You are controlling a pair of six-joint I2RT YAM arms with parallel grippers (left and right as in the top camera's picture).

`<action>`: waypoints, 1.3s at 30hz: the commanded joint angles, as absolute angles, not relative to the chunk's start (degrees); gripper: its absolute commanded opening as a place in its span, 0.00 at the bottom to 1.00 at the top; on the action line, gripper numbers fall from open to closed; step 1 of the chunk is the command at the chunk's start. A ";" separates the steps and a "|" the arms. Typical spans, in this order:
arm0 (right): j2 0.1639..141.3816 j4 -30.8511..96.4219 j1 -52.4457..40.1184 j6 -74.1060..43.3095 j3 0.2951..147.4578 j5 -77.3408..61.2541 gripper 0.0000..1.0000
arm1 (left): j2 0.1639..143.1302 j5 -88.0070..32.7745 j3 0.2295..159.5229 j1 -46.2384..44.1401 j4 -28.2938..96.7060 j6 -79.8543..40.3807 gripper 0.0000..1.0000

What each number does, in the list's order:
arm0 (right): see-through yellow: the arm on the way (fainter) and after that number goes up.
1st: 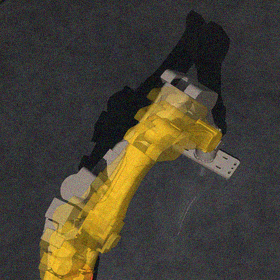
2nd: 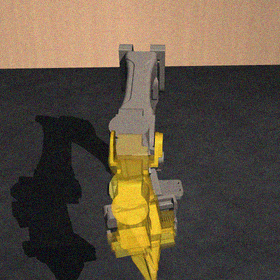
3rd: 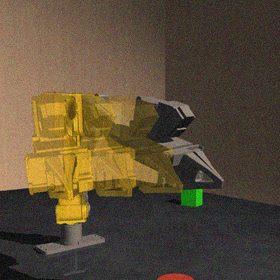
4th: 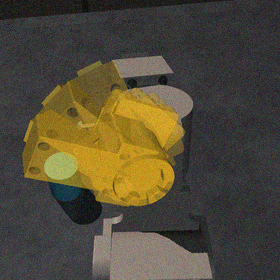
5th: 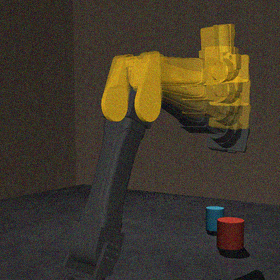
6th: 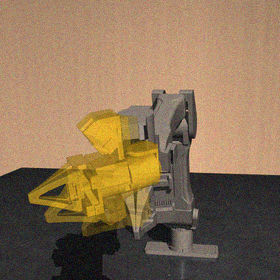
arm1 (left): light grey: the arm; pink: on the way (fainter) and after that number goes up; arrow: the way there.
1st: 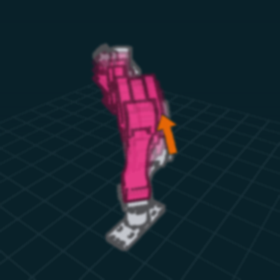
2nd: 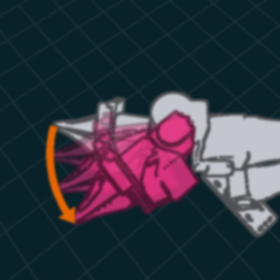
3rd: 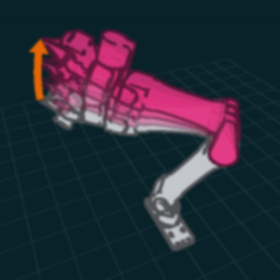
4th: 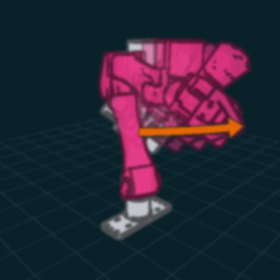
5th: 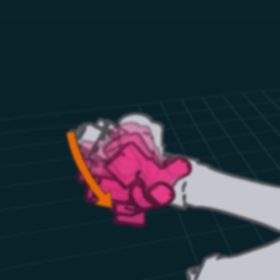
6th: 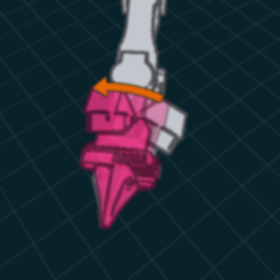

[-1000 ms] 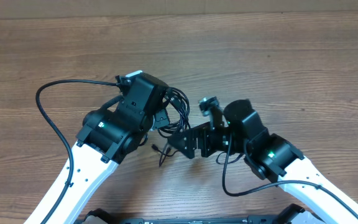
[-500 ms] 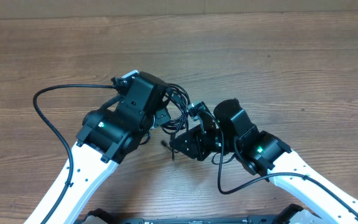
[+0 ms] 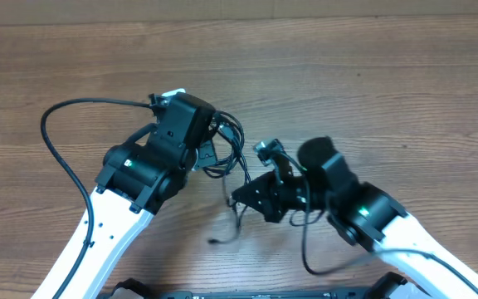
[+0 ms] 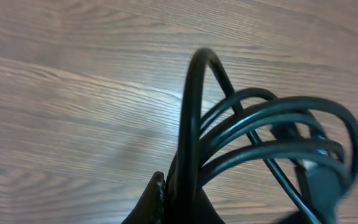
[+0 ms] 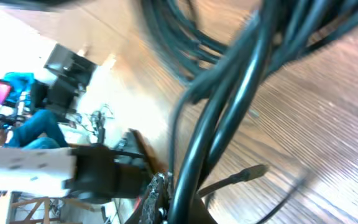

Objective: Untangle cables

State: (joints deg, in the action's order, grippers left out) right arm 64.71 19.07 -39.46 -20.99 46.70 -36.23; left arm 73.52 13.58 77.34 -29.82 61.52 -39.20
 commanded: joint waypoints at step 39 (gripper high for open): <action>57.17 19.40 -39.40 -39.70 46.70 -3.62 0.04 | 73.41 -33.82 78.89 -30.72 53.28 -0.58 0.04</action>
State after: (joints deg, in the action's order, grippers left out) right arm 55.37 18.72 -39.51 -35.38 46.72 -9.47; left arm 74.50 -26.41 77.38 -29.98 53.41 -2.96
